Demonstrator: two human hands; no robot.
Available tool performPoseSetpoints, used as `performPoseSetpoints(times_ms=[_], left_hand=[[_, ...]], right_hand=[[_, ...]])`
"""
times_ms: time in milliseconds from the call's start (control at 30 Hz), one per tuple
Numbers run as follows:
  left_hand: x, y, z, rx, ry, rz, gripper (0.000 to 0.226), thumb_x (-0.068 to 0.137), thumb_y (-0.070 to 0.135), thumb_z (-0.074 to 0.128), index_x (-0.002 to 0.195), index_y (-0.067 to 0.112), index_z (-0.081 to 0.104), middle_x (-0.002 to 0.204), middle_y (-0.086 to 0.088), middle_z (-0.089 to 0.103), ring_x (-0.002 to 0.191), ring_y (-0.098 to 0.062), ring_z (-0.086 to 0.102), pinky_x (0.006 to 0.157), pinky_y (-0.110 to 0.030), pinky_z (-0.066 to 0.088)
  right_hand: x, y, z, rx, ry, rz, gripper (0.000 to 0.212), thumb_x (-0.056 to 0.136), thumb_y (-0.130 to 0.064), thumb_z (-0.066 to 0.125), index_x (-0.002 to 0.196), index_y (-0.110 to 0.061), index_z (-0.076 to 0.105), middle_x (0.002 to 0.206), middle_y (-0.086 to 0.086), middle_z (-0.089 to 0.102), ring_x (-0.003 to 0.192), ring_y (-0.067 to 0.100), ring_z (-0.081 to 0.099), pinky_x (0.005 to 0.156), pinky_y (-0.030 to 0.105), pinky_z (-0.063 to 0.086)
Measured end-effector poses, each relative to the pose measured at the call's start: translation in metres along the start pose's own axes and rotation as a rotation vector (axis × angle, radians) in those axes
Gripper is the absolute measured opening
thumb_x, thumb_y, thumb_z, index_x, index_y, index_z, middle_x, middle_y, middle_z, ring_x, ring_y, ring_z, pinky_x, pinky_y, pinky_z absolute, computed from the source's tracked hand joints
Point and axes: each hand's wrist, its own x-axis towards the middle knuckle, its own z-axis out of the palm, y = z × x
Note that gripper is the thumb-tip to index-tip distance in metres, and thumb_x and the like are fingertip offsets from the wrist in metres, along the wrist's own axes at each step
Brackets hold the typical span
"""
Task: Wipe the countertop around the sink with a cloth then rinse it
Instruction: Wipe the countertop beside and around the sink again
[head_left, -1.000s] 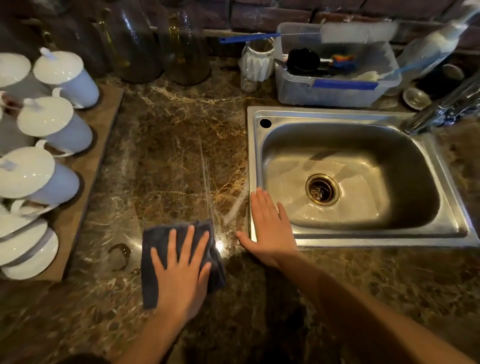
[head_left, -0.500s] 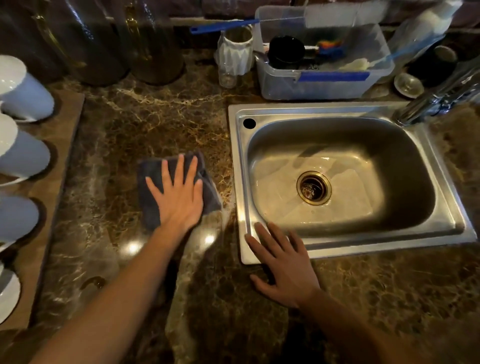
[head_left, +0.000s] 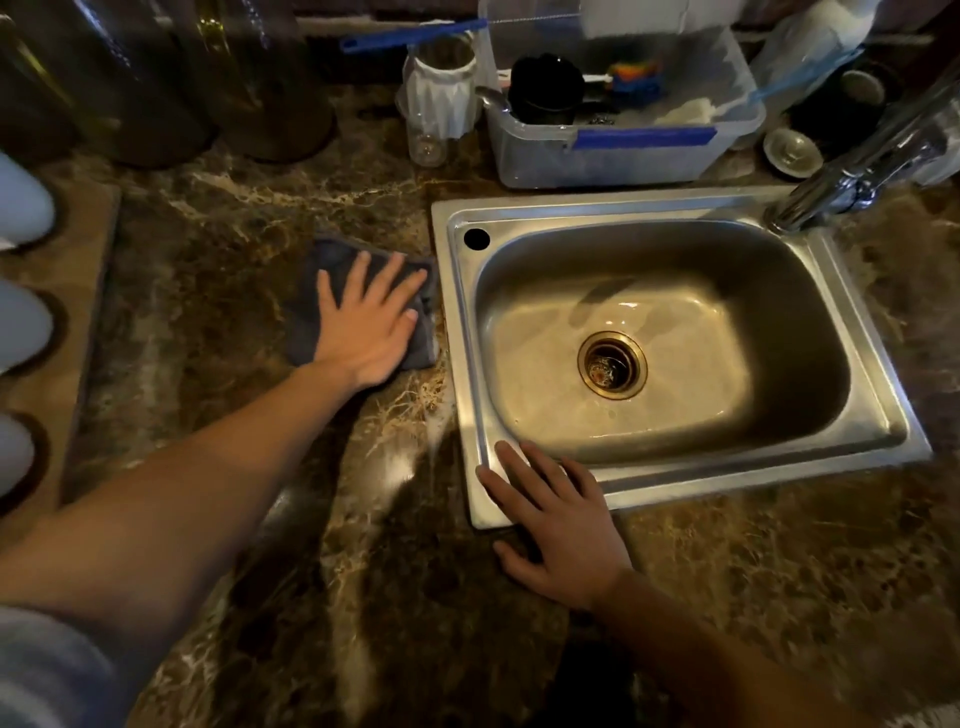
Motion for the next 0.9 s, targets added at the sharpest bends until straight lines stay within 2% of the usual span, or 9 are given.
performPoseSetpoints(times_ms=[100, 233, 333, 533, 633, 700, 800, 900], left_hand=[[-0.034, 0.023, 0.011, 0.017, -0.006, 0.017, 0.05, 0.101, 0.039, 0.023, 0.15, 0.04, 0.011, 0.16, 0.013, 0.004, 0.147, -0.02, -0.006, 0.113, -0.058, -0.006], [-0.09, 0.041, 0.02, 0.015, 0.003, 0.028, 0.058, 0.093, 0.044, 0.008, 0.15, 0.037, 0.02, 0.159, 0.012, 0.014, 0.148, -0.021, 0.004, 0.112, -0.055, -0.006], [-0.137, 0.052, 0.03, 0.036, 0.022, 0.067, 0.057, 0.093, 0.041, 0.017, 0.147, 0.033, 0.032, 0.156, 0.008, 0.028, 0.145, -0.024, 0.019, 0.111, -0.057, 0.003], [-0.233, 0.075, 0.053, 0.015, 0.025, 0.094, 0.053, 0.093, 0.039, 0.03, 0.146, 0.031, 0.034, 0.156, 0.006, 0.029, 0.145, -0.025, 0.017, 0.109, -0.06, 0.011], [-0.274, 0.082, 0.062, -0.025, 0.02, 0.035, 0.05, 0.099, 0.041, 0.024, 0.147, 0.032, 0.032, 0.157, 0.006, 0.026, 0.146, -0.025, 0.015, 0.111, -0.06, 0.008], [-0.287, 0.078, 0.063, -0.016, 0.015, -0.06, 0.051, 0.1, 0.045, 0.016, 0.147, 0.033, 0.033, 0.157, 0.006, 0.026, 0.146, -0.025, 0.014, 0.111, -0.06, 0.009], [-0.284, 0.068, 0.061, -0.007, 0.026, -0.183, 0.054, 0.096, 0.046, 0.026, 0.147, 0.031, 0.031, 0.156, 0.004, 0.028, 0.145, -0.026, 0.016, 0.11, -0.062, 0.011], [-0.264, 0.056, 0.056, -0.05, 0.057, -0.288, 0.056, 0.095, 0.046, 0.026, 0.148, 0.03, 0.031, 0.157, 0.003, 0.027, 0.145, -0.026, 0.015, 0.11, -0.061, 0.006]], right_hand=[[0.0, -0.001, -0.002, -0.002, -0.003, 0.003, 0.072, 0.088, -0.059, 0.04, 0.152, -0.037, 0.015, 0.16, -0.005, 0.015, 0.147, 0.019, 0.012, 0.111, 0.048, 0.025], [0.0, -0.004, -0.003, -0.043, -0.005, 0.02, 0.072, 0.086, -0.058, 0.042, 0.15, -0.037, 0.018, 0.159, -0.003, 0.019, 0.146, 0.021, 0.016, 0.108, 0.048, 0.028], [-0.001, -0.003, -0.001, -0.068, -0.001, 0.016, 0.072, 0.086, -0.057, 0.042, 0.151, -0.037, 0.016, 0.159, -0.002, 0.019, 0.146, 0.022, 0.017, 0.109, 0.045, 0.027], [-0.002, -0.003, 0.001, -0.052, 0.005, 0.019, 0.071, 0.087, -0.056, 0.034, 0.151, -0.04, 0.009, 0.161, -0.006, 0.008, 0.147, 0.017, 0.008, 0.115, 0.044, 0.016], [-0.004, -0.002, 0.002, -0.037, 0.035, 0.009, 0.068, 0.088, -0.055, 0.034, 0.151, -0.039, 0.013, 0.16, -0.005, 0.015, 0.146, 0.018, 0.013, 0.113, 0.044, 0.018], [-0.001, -0.004, -0.002, -0.016, 0.069, 0.013, 0.063, 0.089, -0.054, 0.033, 0.149, -0.037, 0.024, 0.156, -0.003, 0.027, 0.142, 0.02, 0.024, 0.109, 0.044, 0.024], [0.013, -0.01, -0.009, 0.041, 0.137, 0.056, 0.056, 0.091, -0.051, 0.031, 0.142, -0.029, 0.037, 0.142, 0.0, 0.044, 0.129, 0.021, 0.039, 0.105, 0.043, 0.028], [0.024, -0.011, -0.003, 0.025, 0.108, 0.072, 0.059, 0.094, -0.05, 0.031, 0.148, -0.029, 0.024, 0.153, 0.002, 0.03, 0.139, 0.021, 0.027, 0.111, 0.045, 0.023]])
